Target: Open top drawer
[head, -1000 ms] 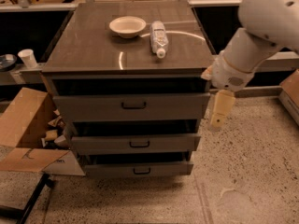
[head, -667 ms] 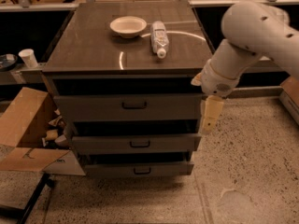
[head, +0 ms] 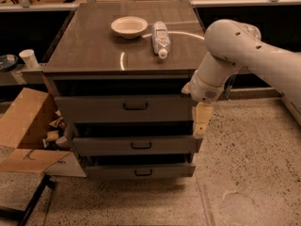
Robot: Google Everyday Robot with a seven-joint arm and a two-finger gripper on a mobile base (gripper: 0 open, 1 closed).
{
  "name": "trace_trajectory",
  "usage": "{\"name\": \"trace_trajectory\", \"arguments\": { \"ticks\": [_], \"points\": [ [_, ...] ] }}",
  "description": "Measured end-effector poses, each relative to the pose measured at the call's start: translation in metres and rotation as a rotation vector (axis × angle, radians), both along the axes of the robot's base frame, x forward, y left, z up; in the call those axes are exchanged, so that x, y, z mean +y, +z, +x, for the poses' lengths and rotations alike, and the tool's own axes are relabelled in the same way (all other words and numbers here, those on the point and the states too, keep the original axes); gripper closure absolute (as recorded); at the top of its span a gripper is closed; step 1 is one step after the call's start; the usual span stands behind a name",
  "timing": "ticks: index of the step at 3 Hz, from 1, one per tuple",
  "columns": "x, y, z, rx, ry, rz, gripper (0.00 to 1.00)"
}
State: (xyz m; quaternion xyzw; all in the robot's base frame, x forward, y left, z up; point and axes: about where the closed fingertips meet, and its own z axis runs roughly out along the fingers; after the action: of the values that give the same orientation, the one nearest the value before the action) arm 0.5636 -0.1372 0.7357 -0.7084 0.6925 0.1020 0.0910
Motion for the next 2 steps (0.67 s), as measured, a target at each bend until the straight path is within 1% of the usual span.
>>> {"name": "trace_trajectory", "arguments": {
  "ticks": [1,2],
  "points": [
    [0.0,0.0,0.0001,0.0,0.0,0.0,0.0],
    [0.003,0.0027,0.0061,-0.009,0.016,-0.011,0.0]
  ]
}}
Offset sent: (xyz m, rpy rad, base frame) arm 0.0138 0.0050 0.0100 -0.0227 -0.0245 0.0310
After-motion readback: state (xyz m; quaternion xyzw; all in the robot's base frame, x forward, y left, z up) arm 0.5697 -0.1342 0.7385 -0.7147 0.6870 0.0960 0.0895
